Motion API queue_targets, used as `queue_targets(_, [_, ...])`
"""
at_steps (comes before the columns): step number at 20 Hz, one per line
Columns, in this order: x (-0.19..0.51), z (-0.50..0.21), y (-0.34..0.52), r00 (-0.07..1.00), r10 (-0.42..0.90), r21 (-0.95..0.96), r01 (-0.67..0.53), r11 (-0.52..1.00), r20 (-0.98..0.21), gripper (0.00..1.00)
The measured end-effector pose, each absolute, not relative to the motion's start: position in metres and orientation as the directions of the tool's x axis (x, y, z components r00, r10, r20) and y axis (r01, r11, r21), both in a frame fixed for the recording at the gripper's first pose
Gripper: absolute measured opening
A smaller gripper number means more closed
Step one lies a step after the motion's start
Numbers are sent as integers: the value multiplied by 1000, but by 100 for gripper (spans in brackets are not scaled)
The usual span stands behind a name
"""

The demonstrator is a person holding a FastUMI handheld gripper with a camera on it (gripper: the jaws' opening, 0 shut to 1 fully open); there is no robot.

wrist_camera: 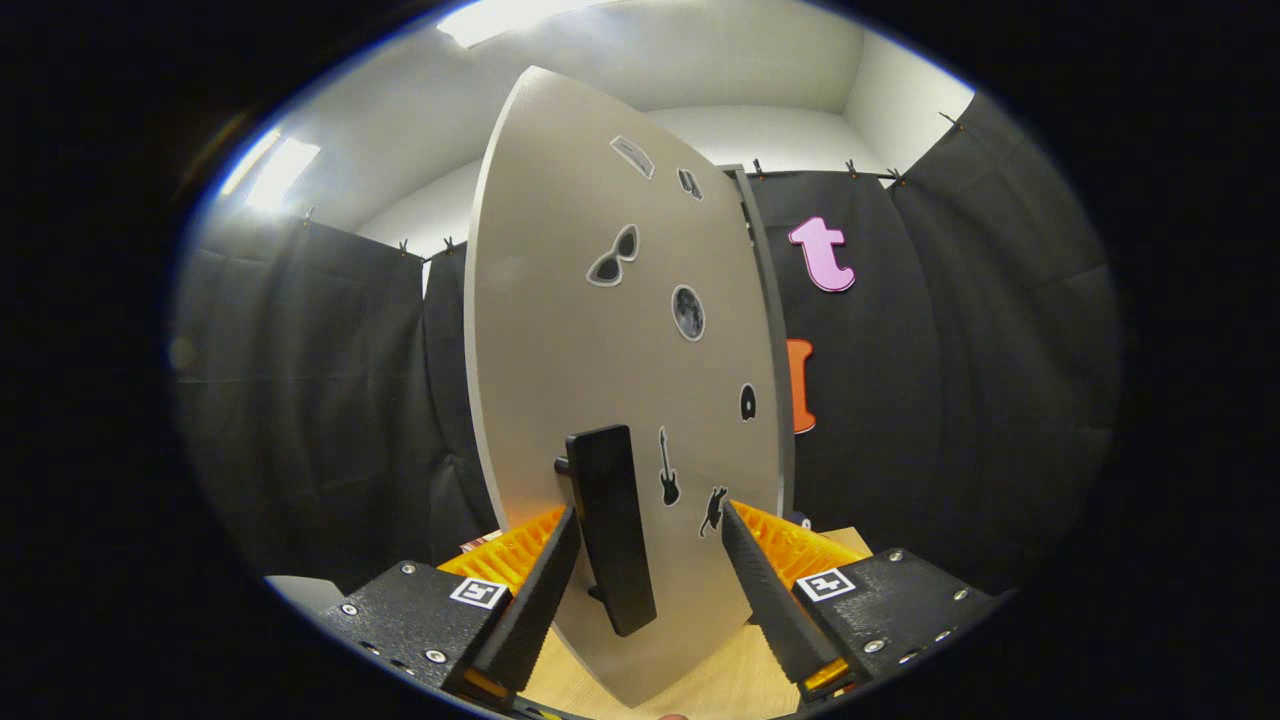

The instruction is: Open the shoe cabinet door, grab the shoes and put them into the shoe cabinet, then close the shoe cabinet door.

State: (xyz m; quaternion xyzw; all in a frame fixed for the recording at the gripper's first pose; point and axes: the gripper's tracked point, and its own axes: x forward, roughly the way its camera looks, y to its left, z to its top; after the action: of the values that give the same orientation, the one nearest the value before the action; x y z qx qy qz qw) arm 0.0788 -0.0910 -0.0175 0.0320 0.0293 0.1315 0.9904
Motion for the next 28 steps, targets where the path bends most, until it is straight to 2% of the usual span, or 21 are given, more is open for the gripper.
queue_targets(15, [127, -26, -34, 932, 357, 71, -352, 933, -65, 94])
queue_targets(28, [195, -36, 23, 960, 273, 48, -270, 962, -60, 95])
